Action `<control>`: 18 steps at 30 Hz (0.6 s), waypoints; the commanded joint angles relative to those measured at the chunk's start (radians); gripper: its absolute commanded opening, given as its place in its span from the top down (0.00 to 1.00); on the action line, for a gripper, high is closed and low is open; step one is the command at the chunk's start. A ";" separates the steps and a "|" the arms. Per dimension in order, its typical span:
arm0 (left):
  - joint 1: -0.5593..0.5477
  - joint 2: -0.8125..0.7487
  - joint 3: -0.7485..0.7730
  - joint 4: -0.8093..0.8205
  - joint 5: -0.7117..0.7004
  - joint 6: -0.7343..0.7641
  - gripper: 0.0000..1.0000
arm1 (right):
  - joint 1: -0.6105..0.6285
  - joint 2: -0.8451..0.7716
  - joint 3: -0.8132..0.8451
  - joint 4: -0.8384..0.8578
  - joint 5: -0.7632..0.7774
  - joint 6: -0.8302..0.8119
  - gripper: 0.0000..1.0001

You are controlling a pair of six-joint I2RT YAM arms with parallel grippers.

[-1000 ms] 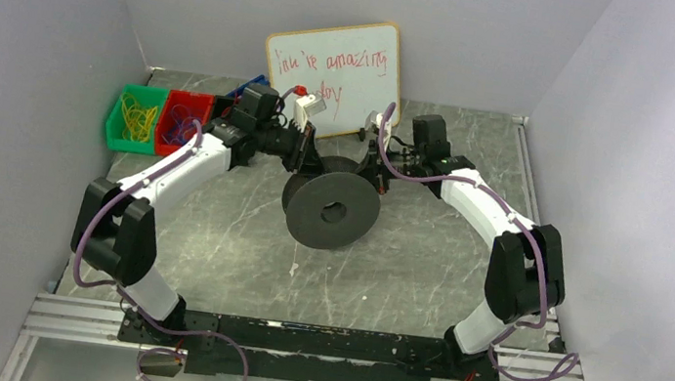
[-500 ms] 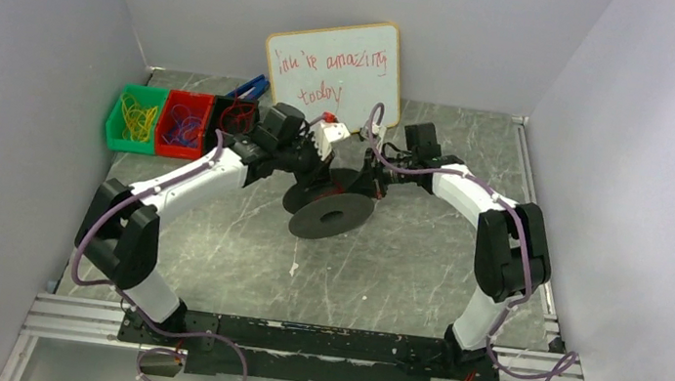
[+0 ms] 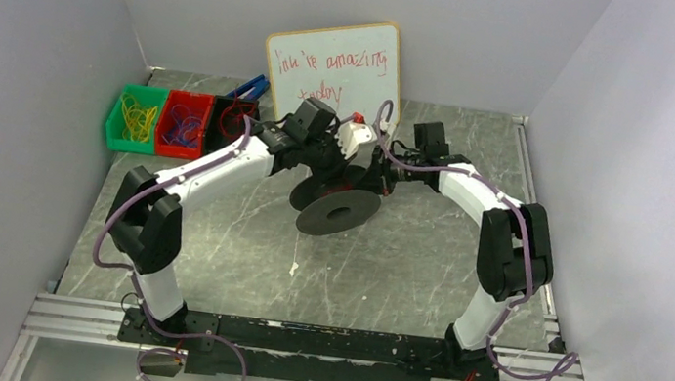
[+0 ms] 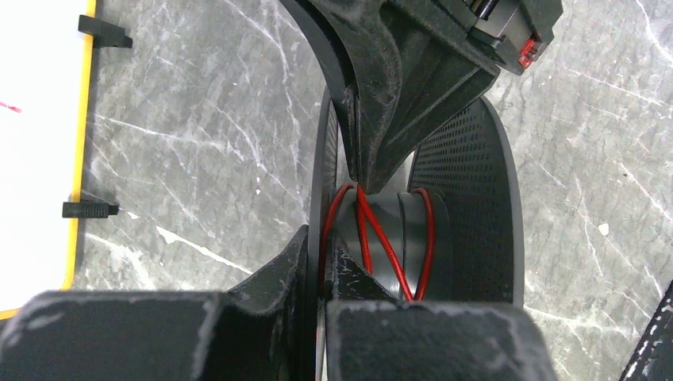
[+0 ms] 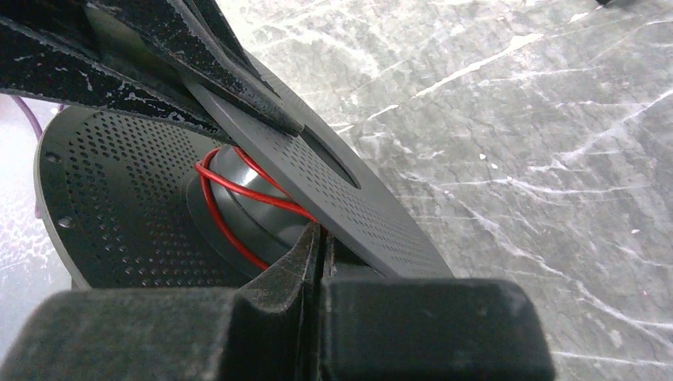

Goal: Wrap the cables
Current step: Wrap the cable around the cable reel.

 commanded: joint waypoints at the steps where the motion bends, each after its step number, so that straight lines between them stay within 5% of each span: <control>1: 0.017 0.005 0.080 -0.025 -0.117 -0.017 0.91 | -0.061 0.011 -0.028 -0.021 0.158 -0.043 1.00; 12: 0.016 0.040 0.166 -0.079 -0.055 -0.048 0.57 | -0.104 0.017 -0.038 -0.032 0.096 -0.037 1.00; 18: 0.016 0.041 0.172 -0.084 -0.054 -0.050 0.53 | -0.107 0.015 -0.033 -0.032 0.089 -0.033 1.00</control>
